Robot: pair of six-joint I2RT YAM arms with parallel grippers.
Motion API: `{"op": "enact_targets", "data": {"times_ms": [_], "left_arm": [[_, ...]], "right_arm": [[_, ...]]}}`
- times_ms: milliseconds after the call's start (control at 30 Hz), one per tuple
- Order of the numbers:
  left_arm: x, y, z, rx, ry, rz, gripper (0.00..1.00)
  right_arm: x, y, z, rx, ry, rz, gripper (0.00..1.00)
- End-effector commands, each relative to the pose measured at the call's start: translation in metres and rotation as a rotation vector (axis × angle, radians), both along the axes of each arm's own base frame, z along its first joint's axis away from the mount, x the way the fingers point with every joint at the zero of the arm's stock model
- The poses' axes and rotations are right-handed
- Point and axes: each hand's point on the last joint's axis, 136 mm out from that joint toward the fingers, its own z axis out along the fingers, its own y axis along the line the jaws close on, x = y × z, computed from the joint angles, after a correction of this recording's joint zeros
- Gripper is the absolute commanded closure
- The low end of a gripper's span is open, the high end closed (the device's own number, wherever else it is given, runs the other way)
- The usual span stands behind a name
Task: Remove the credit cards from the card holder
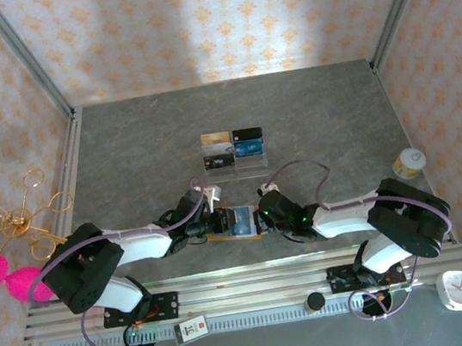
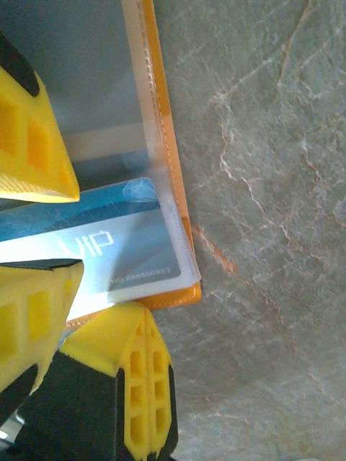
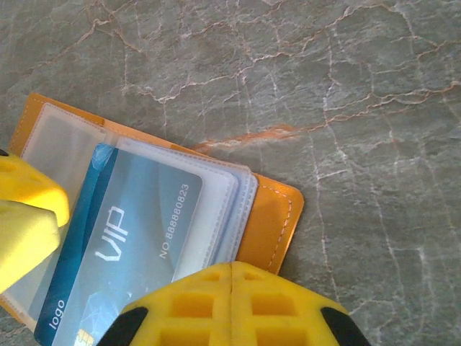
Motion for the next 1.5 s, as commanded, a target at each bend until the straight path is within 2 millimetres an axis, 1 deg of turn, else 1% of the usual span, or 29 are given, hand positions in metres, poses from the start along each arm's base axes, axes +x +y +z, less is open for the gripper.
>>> {"op": "enact_targets", "data": {"times_ms": [0, 67, 233, 367, 500, 567, 600, 633, 733, 800, 900, 1000, 1167, 1233, 1267, 1300, 1333, 1400, 1467], "left_arm": [[0.008, 0.005, 0.0, 0.05, -0.019, 0.03, 0.72], [0.01, 0.009, 0.0, 0.057, -0.025, 0.047, 0.71], [0.006, 0.0, -0.009, 0.029, 0.017, 0.018, 0.71], [0.004, -0.008, -0.008, -0.027, 0.029, 0.004, 0.72], [0.002, -0.005, -0.005, -0.035, 0.026, 0.015, 0.82], [0.001, -0.004, -0.004, -0.043, 0.025, 0.018, 0.86], [0.0, -0.004, -0.004, -0.05, 0.03, 0.019, 0.89], [-0.001, -0.005, -0.003, -0.065, 0.031, 0.018, 0.89], [-0.001, -0.004, -0.005, -0.084, 0.043, 0.034, 1.0], [0.0, 0.003, -0.006, -0.085, 0.039, 0.073, 1.0], [0.003, 0.016, -0.001, -0.095, 0.012, 0.124, 1.0], [0.003, 0.02, 0.007, -0.094, -0.016, 0.123, 1.0], [0.004, 0.02, 0.022, -0.118, -0.058, 0.117, 1.0], [0.002, 0.014, 0.028, -0.154, -0.056, 0.089, 1.0], [0.001, 0.008, 0.031, -0.178, -0.056, 0.067, 0.96], [0.0, 0.005, 0.031, -0.183, -0.051, 0.056, 0.81], [0.001, 0.005, 0.03, -0.177, -0.049, 0.06, 0.75], [0.003, 0.006, 0.029, -0.173, -0.053, 0.074, 0.72], [0.005, 0.006, 0.033, -0.178, -0.065, 0.079, 0.69]], "right_arm": [[-0.001, -0.009, -0.012, -0.041, 0.017, -0.01, 0.98], [-0.001, -0.008, -0.01, -0.038, 0.014, -0.007, 0.98], [-0.002, -0.006, -0.01, -0.033, 0.017, 0.003, 0.98], [-0.003, -0.002, -0.011, -0.021, 0.027, 0.018, 0.98], [-0.004, -0.003, -0.013, -0.021, 0.032, 0.008, 0.99], [-0.004, -0.004, -0.013, -0.022, 0.031, 0.007, 0.99], [-0.003, -0.004, -0.013, -0.024, 0.03, 0.004, 0.99], [-0.004, -0.004, -0.013, -0.021, 0.031, 0.006, 0.99], [-0.004, -0.005, -0.013, -0.023, 0.031, 0.002, 0.99], [-0.003, -0.007, -0.014, -0.03, 0.028, -0.007, 1.0], [-0.002, -0.011, -0.014, -0.045, 0.025, -0.023, 1.0], [-0.003, -0.015, -0.016, -0.054, 0.029, -0.036, 1.0], [-0.002, -0.019, -0.015, -0.056, 0.022, -0.051, 1.0], [-0.003, -0.014, -0.009, -0.032, 0.01, -0.03, 1.0], [-0.003, -0.01, -0.005, -0.012, 0.004, -0.008, 0.99], [-0.004, -0.007, -0.003, 0.0, 0.0, 0.007, 0.99], [-0.003, -0.006, -0.001, 0.0, -0.006, 0.011, 0.99], [-0.001, -0.006, 0.003, -0.013, -0.019, 0.014, 0.98], [-0.001, -0.005, 0.012, 0.004, -0.04, 0.028, 0.93]]}}
